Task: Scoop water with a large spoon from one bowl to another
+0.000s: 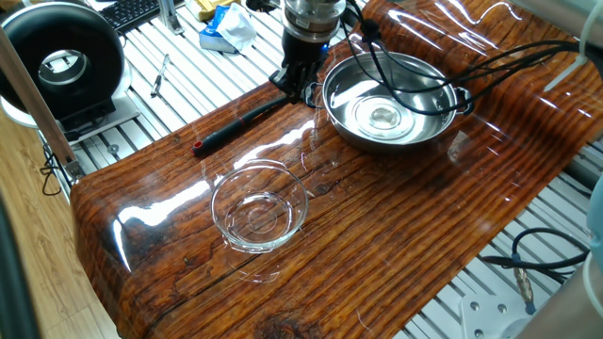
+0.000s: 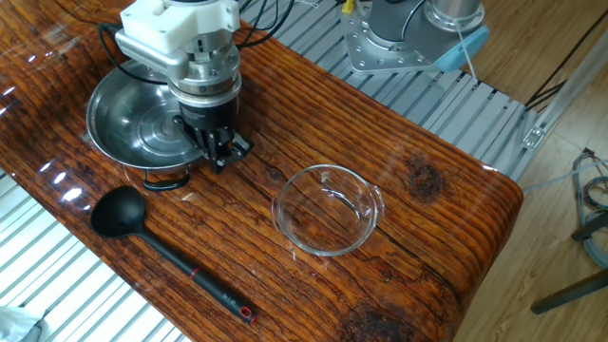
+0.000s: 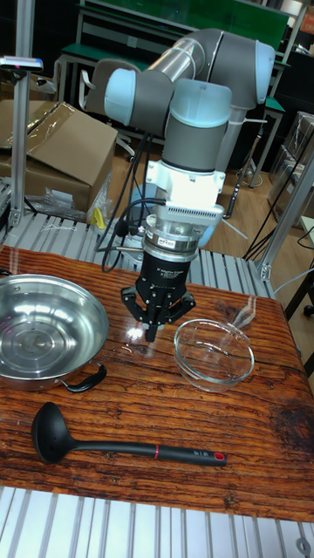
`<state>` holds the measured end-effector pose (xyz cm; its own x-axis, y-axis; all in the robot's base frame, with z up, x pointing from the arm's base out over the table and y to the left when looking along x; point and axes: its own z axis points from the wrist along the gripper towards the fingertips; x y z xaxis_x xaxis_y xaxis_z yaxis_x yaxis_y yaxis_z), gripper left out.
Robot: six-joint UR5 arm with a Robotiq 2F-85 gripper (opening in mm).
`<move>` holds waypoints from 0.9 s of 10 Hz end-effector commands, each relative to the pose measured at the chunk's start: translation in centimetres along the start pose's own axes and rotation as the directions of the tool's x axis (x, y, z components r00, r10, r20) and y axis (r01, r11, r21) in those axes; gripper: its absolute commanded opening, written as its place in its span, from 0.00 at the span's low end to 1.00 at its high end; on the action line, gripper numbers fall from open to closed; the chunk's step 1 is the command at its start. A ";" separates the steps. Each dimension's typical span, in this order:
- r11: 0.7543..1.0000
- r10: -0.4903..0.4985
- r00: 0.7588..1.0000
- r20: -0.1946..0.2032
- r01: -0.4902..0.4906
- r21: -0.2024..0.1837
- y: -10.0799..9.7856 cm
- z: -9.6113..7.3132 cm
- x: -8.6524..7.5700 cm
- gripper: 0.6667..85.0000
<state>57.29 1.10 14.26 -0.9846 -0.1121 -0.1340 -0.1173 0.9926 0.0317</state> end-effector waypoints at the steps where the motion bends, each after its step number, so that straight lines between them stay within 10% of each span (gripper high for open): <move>1: 1.000 0.003 0.998 -0.063 -0.003 0.001 -0.1 -0.2 1.6 0.00; 9: 0.998 0.060 0.998 -0.031 -0.060 0.003 -0.1 -0.1 0.8 0.00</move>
<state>55.89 0.47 14.10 -0.9940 -0.0777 -0.0771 -0.0792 0.9967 0.0170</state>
